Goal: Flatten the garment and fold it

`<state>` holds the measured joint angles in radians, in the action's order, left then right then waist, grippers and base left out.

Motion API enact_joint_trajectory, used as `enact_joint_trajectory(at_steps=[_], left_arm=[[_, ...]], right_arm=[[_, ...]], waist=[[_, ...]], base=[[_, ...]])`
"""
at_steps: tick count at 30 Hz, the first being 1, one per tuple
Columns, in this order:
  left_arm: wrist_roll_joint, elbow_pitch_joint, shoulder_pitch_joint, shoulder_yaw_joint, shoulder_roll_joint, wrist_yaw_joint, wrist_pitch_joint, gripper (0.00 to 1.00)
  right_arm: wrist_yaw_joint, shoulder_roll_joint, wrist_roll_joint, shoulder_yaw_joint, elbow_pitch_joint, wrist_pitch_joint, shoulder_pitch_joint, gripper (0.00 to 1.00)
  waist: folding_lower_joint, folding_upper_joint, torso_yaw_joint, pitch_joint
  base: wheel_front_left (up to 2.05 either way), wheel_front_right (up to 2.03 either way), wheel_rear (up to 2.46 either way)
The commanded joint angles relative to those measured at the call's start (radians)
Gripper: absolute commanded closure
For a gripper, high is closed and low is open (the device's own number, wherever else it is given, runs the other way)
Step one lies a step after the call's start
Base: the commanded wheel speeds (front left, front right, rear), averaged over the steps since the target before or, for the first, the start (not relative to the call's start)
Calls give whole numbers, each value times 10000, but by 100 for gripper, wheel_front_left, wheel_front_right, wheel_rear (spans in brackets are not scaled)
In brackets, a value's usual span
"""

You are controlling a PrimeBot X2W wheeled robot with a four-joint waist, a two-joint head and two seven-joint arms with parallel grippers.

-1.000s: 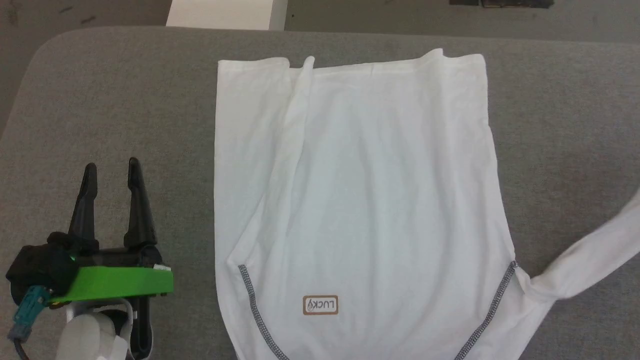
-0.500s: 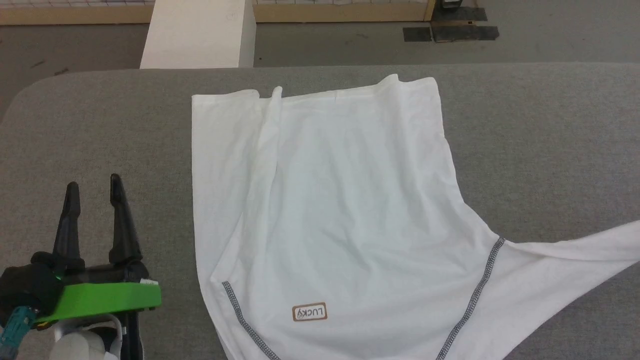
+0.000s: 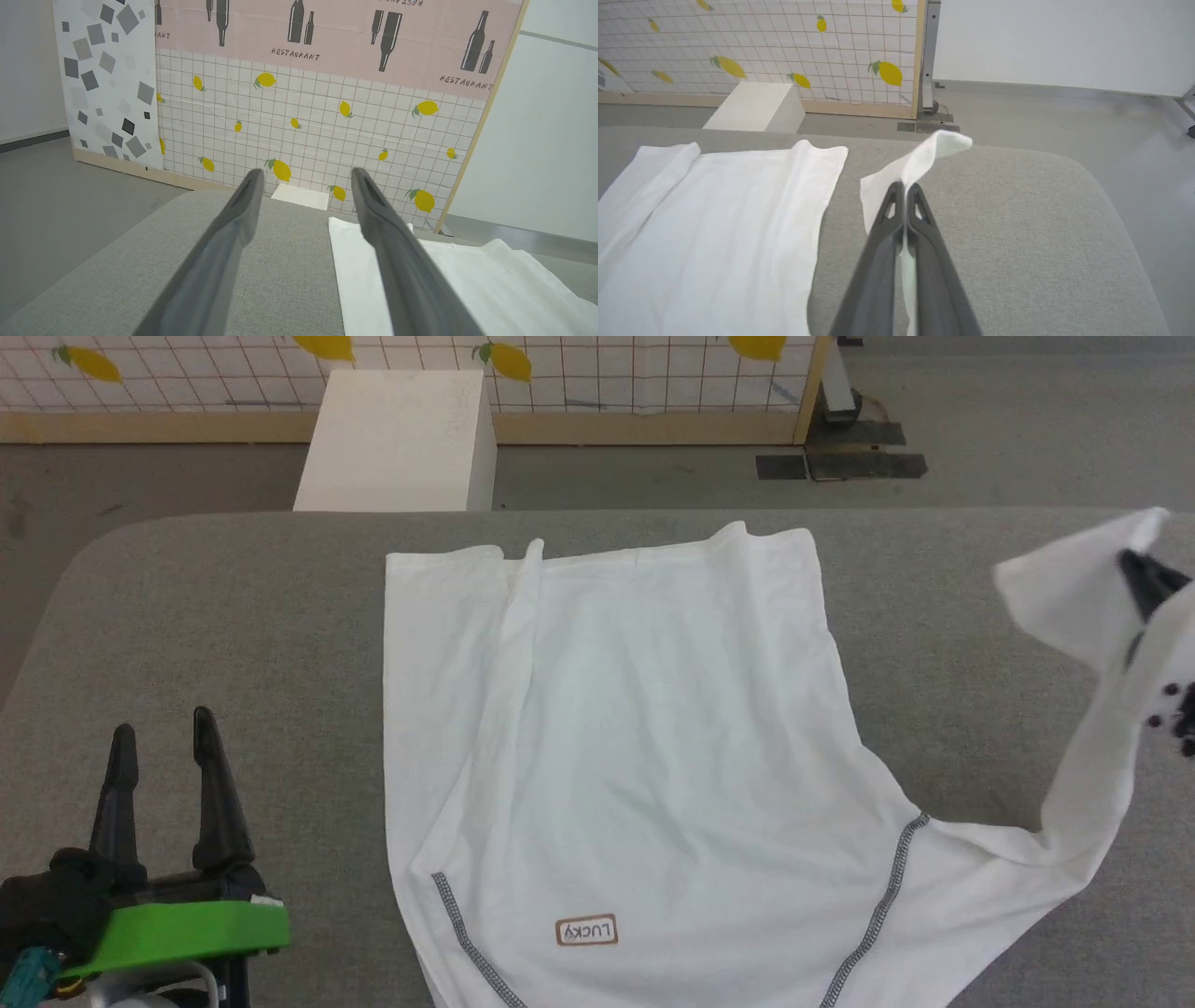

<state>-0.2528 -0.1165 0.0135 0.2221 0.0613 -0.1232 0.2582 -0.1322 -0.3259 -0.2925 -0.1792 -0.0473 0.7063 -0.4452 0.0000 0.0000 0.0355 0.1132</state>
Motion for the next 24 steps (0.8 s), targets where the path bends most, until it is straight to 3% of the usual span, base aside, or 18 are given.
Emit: enact_joint_trajectory(at_steps=[1, 7, 11, 18, 23, 24], left_arm=[[182, -43, 155, 20, -56, -60, 36, 0], [198, -51, 271, -71, -77, -60, 36, 0], [192, -42, 290, -94, -83, -61, 36, 0], [182, 57, 320, -217, -89, -64, 36, 0], [102, 172, 261, -392, -94, -66, 36, 0], [85, 196, 247, -416, -95, -66, 36, 0]], right_arm=[[15, 238, -368, 520, 459, 185, 187, 100], [15, 882, -1251, 3028, 2044, 1040, 459, 100], [15, 1178, -1657, 4496, 2256, 1156, 335, 100], [15, 1943, -2136, 6729, 923, 719, 43, 100], [15, 1992, -1982, 8328, -570, 488, -151, 100], [15, 1984, -2039, 8622, -787, 489, -168, 87]], waist=[[0, 0, 137, -258], [0, 0, 446, -514], [0, 0, 662, -564], [0, 0, 1042, -588], [0, 0, 1308, -465], [0, 0, 1342, -451]], base=[[0, 0, 0], [0, 0, 0], [0, 0, 0], [0, 0, 0], [0, 0, 0], [0, 0, 0]])
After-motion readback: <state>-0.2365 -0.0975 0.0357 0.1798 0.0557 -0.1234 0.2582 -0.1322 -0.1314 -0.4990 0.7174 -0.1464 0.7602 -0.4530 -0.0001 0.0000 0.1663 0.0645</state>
